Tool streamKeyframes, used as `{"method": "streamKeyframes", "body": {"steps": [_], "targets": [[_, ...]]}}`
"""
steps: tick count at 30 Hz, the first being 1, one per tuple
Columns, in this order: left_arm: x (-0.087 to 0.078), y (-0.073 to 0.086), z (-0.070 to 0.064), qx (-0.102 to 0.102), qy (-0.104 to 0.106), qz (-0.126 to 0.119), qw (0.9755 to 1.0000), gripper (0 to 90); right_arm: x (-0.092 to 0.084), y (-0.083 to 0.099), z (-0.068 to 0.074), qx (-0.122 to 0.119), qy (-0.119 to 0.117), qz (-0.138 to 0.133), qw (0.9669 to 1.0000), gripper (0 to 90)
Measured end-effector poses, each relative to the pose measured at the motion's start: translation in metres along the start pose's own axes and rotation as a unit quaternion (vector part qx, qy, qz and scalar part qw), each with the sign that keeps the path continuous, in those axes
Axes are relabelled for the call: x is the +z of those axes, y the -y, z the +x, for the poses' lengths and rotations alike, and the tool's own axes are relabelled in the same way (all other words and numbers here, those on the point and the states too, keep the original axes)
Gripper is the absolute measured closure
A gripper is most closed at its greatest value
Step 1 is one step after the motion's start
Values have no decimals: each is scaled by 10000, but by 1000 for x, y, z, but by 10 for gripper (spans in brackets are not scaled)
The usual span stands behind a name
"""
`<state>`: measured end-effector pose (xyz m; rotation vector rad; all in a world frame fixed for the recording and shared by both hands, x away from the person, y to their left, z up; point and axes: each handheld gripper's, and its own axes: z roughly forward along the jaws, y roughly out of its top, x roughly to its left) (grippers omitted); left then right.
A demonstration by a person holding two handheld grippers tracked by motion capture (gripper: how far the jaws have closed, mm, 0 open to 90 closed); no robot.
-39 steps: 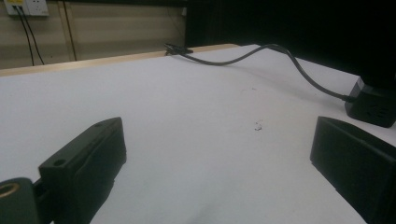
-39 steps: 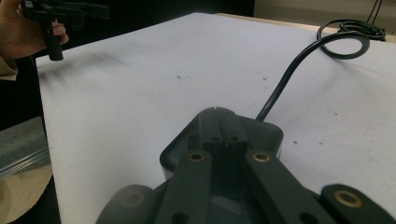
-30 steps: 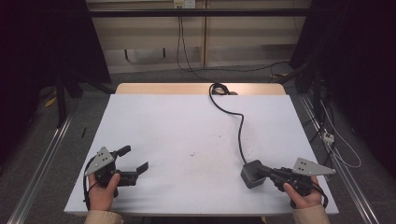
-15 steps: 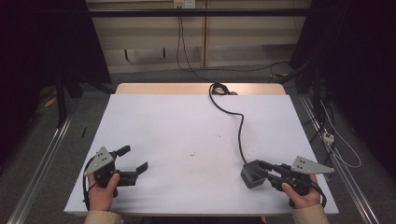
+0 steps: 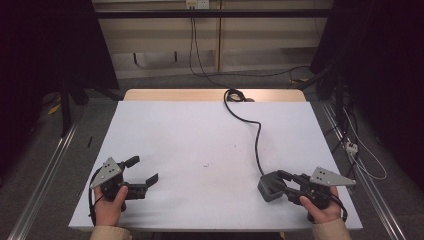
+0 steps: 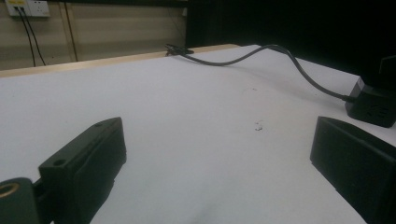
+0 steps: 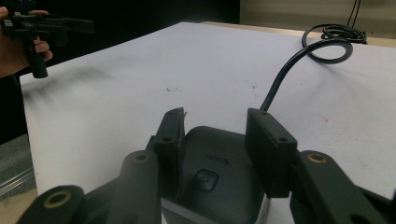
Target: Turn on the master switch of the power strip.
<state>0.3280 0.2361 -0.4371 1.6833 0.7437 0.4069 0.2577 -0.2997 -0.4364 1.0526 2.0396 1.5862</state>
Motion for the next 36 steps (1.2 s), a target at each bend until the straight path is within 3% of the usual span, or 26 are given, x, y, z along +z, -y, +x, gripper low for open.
{"method": "streamKeyframes", "body": {"steps": [9,28,36], "targets": [[0,0,0,-4,-4,2,10000,33,0,0,-1,16,85,1,10000,477],[1,0,0,-5,1,3,10000,33,0,1,-1,23,109,24,9999,384],[1,0,0,-20,7,-7,10000,33,1,0,-1,20,185,46,9998,284]]}}
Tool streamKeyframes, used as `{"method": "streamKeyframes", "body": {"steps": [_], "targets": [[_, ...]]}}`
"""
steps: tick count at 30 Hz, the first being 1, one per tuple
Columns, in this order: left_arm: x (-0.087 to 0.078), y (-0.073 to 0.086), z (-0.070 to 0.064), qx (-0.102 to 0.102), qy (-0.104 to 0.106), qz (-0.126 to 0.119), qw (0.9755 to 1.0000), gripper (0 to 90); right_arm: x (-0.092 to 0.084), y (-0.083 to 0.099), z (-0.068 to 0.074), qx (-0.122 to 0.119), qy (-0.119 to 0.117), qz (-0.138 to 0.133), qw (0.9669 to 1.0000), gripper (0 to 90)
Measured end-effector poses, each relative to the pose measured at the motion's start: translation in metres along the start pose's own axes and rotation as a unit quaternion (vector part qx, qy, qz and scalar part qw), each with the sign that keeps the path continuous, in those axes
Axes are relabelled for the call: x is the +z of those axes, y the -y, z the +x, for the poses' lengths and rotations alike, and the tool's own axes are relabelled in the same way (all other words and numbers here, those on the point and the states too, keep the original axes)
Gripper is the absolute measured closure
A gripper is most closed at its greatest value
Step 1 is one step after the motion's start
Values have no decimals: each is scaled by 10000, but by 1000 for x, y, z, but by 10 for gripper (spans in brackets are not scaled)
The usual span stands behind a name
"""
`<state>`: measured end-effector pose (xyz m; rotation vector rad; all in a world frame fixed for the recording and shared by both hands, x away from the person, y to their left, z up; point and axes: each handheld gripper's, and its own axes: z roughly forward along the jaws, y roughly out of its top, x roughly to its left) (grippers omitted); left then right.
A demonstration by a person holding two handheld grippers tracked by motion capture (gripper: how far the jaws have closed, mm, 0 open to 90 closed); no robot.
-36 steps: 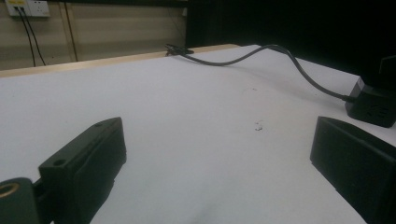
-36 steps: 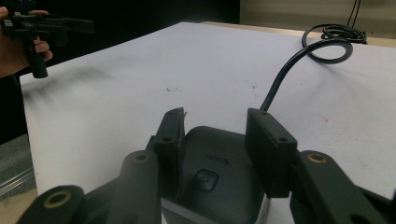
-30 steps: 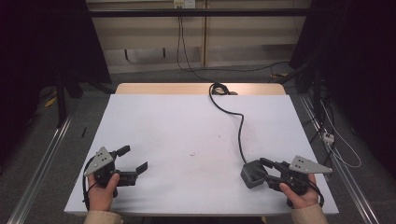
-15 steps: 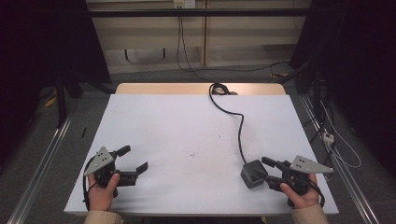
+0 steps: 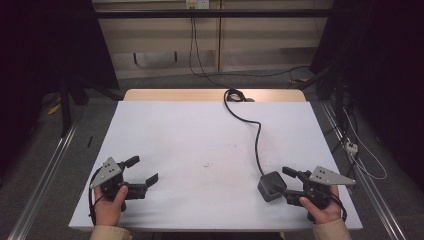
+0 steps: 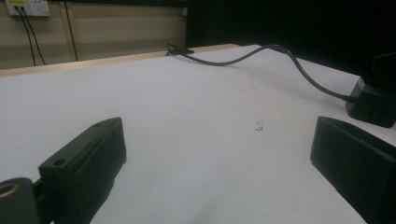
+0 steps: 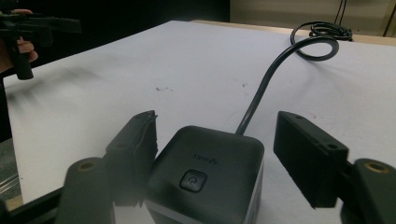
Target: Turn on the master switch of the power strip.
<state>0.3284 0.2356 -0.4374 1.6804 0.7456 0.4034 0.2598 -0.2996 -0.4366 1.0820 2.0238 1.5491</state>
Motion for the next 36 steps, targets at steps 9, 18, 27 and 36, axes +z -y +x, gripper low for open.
{"method": "streamKeyframes", "body": {"steps": [9,18,27,36], "targets": [[0,0,1,8,-5,15,10000,33,3,-2,3,-92,114,-22,9999,141],[-1,0,1,32,6,28,10000,33,4,-2,3,-131,171,-42,9998,85],[-1,0,1,14,-2,17,10000,33,6,1,2,-167,160,1,9997,61],[-1,0,1,1,-6,9,10000,33,4,6,-3,-84,142,-5,9999,65]]}}
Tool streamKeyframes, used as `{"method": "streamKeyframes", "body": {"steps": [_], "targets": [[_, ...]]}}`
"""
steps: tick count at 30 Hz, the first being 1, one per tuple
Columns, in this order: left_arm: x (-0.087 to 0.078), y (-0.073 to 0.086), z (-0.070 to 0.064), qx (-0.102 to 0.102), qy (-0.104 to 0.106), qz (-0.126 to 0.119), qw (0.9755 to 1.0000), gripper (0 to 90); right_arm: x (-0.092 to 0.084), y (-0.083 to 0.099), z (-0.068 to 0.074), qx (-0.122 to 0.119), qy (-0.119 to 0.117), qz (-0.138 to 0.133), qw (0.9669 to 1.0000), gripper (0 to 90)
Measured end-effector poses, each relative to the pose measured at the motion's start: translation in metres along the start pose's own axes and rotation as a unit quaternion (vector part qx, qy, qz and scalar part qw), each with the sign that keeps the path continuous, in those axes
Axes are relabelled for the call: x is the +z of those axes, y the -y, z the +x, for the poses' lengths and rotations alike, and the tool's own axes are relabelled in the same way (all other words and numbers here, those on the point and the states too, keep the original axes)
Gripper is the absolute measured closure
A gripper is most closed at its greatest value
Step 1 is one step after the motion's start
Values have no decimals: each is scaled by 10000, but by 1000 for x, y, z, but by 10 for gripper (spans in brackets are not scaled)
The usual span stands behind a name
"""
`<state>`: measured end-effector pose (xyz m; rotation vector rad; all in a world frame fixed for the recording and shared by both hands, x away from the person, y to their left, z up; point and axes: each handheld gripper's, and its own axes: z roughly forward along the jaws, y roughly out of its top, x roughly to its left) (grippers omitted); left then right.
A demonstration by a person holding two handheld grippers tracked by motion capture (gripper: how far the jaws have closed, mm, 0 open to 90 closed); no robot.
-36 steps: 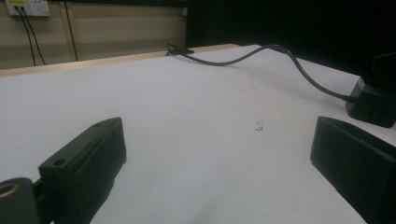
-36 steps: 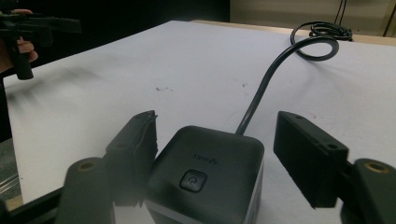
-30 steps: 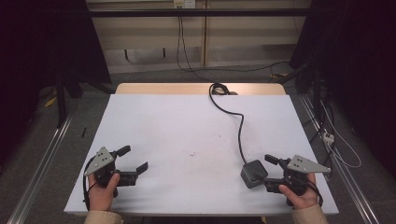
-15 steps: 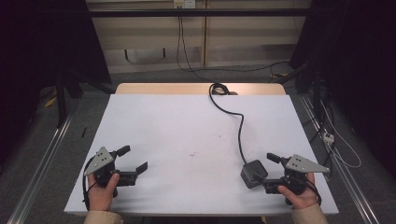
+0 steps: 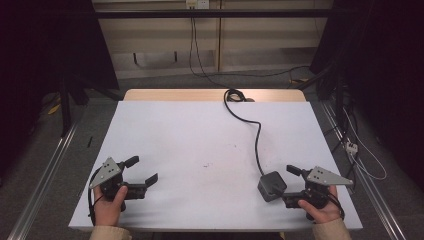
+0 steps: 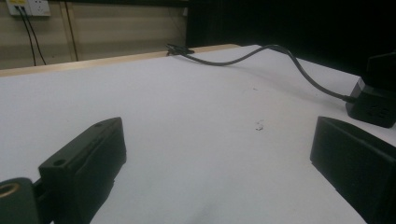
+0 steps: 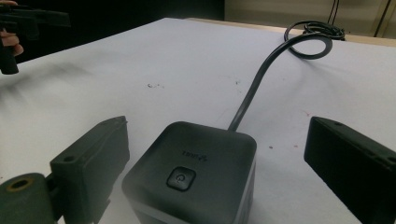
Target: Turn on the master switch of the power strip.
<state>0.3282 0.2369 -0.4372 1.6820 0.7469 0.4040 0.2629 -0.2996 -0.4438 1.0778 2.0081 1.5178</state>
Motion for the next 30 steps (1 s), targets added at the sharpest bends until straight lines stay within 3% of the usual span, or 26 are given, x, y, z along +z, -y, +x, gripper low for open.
{"method": "streamKeyframes", "body": {"steps": [30], "targets": [[0,1,1,-26,-3,16,10000,33,-10,6,-8,-72,-6,-111,9999,59]]}}
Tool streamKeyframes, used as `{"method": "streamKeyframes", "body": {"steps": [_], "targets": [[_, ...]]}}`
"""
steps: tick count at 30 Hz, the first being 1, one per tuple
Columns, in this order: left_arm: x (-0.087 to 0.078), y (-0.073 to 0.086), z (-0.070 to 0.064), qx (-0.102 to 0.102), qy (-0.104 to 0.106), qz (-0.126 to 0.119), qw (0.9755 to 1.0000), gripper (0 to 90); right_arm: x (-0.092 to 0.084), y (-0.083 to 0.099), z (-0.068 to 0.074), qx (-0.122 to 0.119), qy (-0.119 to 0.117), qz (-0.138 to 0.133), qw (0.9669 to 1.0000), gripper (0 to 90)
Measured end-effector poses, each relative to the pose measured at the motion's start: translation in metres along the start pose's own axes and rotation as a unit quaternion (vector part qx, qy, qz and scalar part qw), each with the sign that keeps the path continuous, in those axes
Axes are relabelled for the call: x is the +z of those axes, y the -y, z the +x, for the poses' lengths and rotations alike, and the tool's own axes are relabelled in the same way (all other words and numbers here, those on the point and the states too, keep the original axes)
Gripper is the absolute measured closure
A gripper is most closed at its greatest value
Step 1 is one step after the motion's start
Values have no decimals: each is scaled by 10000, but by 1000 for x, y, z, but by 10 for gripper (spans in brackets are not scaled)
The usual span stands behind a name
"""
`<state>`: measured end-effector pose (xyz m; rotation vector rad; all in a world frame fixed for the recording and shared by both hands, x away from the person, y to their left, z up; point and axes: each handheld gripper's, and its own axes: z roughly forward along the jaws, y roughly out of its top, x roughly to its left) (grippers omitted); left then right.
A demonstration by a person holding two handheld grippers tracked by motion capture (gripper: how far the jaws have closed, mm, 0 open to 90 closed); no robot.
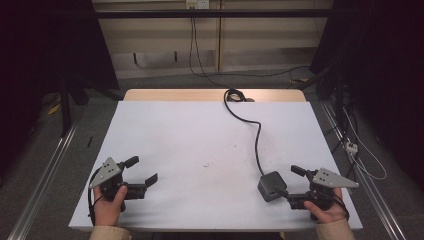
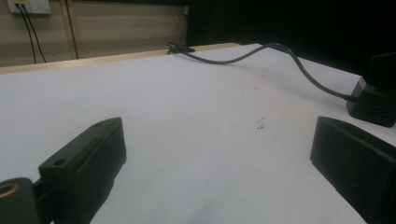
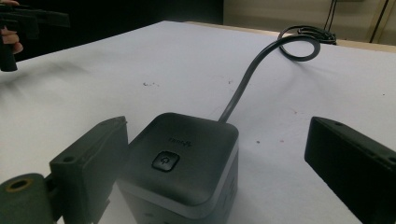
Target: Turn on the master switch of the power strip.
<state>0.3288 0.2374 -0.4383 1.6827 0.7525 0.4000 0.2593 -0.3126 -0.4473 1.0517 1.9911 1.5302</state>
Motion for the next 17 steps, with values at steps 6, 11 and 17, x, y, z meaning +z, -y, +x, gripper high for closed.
{"method": "streamKeyframes", "body": {"steps": [6,11,17], "targets": [[1,0,0,-10,-11,31,10000,33,-1,0,-1,-15,-11,-13,10000,53],[1,1,0,-7,-4,61,10000,33,-1,0,-1,-32,-37,-2,10000,52],[3,1,0,18,-9,118,9999,33,-1,0,0,-32,-50,-22,10000,52]]}}
